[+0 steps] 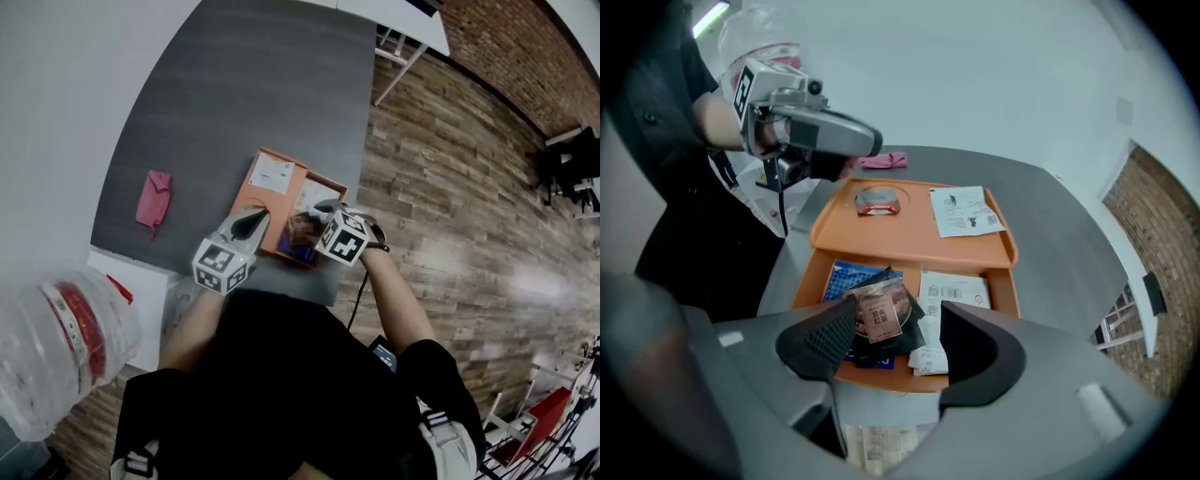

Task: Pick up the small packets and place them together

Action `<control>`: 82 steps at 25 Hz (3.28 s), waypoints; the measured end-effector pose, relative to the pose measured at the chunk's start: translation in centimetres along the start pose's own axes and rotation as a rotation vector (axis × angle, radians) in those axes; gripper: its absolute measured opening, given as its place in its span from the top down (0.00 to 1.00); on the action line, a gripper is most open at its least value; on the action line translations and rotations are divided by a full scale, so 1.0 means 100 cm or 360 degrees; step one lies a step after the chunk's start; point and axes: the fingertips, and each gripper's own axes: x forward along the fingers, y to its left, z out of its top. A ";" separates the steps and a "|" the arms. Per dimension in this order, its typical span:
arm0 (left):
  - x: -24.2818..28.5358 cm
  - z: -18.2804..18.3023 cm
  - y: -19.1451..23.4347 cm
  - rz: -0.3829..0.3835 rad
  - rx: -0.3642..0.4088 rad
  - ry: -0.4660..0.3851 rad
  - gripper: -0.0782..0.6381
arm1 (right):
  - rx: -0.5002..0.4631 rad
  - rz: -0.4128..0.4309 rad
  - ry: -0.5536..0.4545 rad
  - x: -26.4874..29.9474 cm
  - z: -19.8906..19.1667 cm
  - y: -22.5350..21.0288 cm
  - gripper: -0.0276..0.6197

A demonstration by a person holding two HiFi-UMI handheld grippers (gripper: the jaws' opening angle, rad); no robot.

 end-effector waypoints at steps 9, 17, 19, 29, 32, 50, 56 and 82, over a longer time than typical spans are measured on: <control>-0.007 -0.007 0.005 0.0048 -0.0035 0.0004 0.89 | -0.0187 0.0097 0.0201 0.035 -0.017 0.009 0.50; -0.024 -0.016 0.022 0.0158 -0.0097 0.0003 0.89 | -0.0332 0.0243 0.0367 0.054 -0.025 0.020 0.43; -0.026 -0.017 0.024 0.0174 -0.0107 -0.0004 0.89 | -0.0353 0.0261 0.0398 0.057 -0.028 0.021 0.42; -0.033 -0.023 0.031 0.0234 -0.0146 0.0003 0.89 | -0.0424 0.0279 0.0419 0.064 -0.028 0.023 0.43; -0.033 -0.023 0.032 0.0237 -0.0144 0.0004 0.89 | -0.0433 0.0254 0.0397 0.062 -0.029 0.022 0.46; -0.019 -0.018 0.021 0.0176 -0.0083 0.0023 0.89 | -0.0368 0.0168 0.0165 0.017 -0.006 0.015 0.95; -0.018 -0.014 0.017 0.0169 -0.0069 0.0013 0.89 | -0.0316 0.0173 0.0071 -0.002 -0.001 0.018 0.95; -0.074 -0.016 0.041 0.0527 -0.0091 -0.0075 0.89 | 0.0915 0.0430 -0.0914 -0.049 0.126 -0.023 0.95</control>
